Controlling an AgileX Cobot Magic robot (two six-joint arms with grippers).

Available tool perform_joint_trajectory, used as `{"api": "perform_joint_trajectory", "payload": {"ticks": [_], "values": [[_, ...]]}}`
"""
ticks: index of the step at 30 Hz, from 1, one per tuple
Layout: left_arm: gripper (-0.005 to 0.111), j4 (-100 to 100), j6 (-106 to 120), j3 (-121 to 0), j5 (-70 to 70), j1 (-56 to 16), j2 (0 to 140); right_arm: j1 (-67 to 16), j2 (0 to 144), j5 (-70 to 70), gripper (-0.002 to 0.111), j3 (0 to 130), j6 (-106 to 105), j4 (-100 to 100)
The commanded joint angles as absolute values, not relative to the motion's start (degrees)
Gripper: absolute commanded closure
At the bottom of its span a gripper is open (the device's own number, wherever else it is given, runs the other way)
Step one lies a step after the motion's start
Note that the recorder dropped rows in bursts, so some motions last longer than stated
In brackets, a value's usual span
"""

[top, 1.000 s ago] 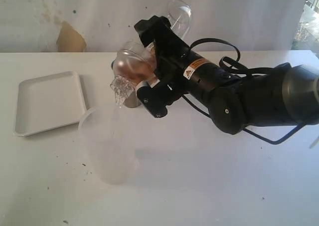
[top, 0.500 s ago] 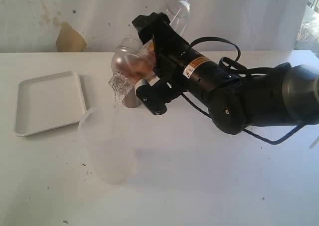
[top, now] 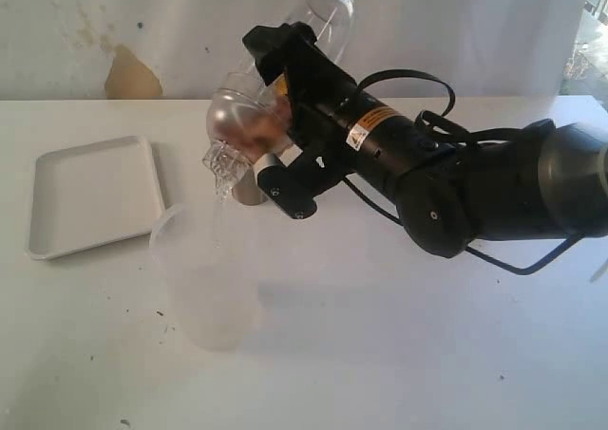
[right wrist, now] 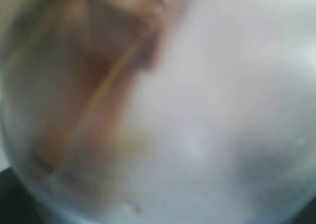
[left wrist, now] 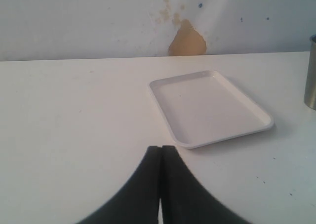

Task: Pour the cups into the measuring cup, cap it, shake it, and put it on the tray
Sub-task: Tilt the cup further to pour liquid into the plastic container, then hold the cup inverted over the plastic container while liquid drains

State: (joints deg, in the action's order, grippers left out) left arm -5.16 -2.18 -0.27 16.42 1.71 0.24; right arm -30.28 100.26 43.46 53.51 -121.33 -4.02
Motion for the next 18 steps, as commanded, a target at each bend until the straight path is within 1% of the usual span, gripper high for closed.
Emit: {"api": "perform_joint_trajectory", "payload": {"ticks": [1,18], "values": [[0.107,-4.9,-2.3,0.0,16.1,1.7,0.0,-30.2,99.5,47.0,0.108,54.2,-122.1,-3.9],[0.107,-4.9,-2.3,0.0,16.1,1.7,0.0,-30.2,99.5,47.0,0.108,54.2,-122.4,-2.8]]}}
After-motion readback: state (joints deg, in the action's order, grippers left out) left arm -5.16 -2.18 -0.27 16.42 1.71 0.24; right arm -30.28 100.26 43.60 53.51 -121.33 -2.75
